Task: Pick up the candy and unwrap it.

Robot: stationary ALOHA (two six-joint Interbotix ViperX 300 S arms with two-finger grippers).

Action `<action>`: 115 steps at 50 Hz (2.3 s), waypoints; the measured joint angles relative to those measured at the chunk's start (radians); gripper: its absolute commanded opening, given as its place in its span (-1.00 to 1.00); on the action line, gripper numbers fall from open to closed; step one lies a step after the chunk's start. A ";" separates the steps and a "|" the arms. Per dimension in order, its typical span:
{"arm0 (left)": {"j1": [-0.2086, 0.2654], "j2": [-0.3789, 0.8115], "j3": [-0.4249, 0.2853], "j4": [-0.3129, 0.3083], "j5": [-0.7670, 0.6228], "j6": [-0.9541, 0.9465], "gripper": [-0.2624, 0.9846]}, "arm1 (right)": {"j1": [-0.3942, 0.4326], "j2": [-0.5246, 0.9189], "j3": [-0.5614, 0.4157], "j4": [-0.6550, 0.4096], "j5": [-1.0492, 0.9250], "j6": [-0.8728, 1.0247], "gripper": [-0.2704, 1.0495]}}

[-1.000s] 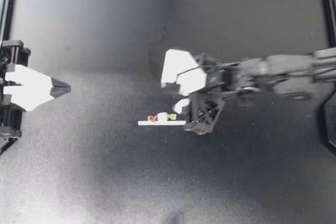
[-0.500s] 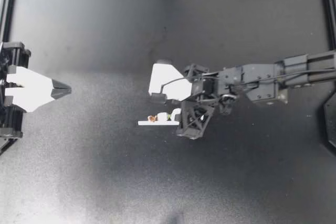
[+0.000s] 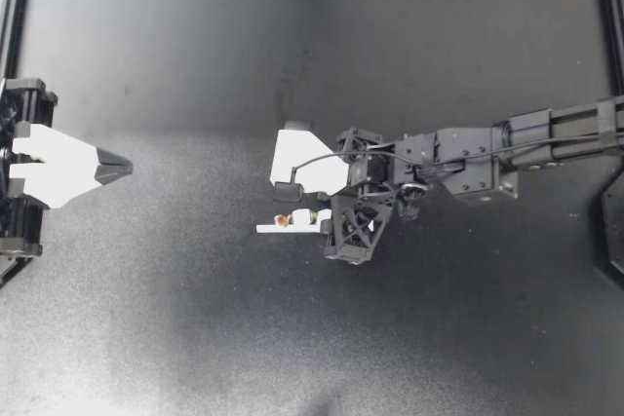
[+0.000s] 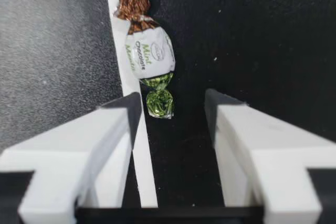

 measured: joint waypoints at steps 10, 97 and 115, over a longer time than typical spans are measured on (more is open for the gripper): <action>0.000 0.000 0.000 0.002 0.000 0.000 -0.71 | 0.000 0.018 -0.020 0.012 0.029 0.000 0.04; 0.000 0.503 -0.163 -0.184 -0.219 0.026 0.27 | 0.018 -0.337 -0.124 -0.296 0.265 0.161 -0.85; 0.000 0.561 -0.192 -0.235 -0.288 -0.052 0.27 | 0.060 -0.339 -0.152 -0.563 0.307 0.336 -0.85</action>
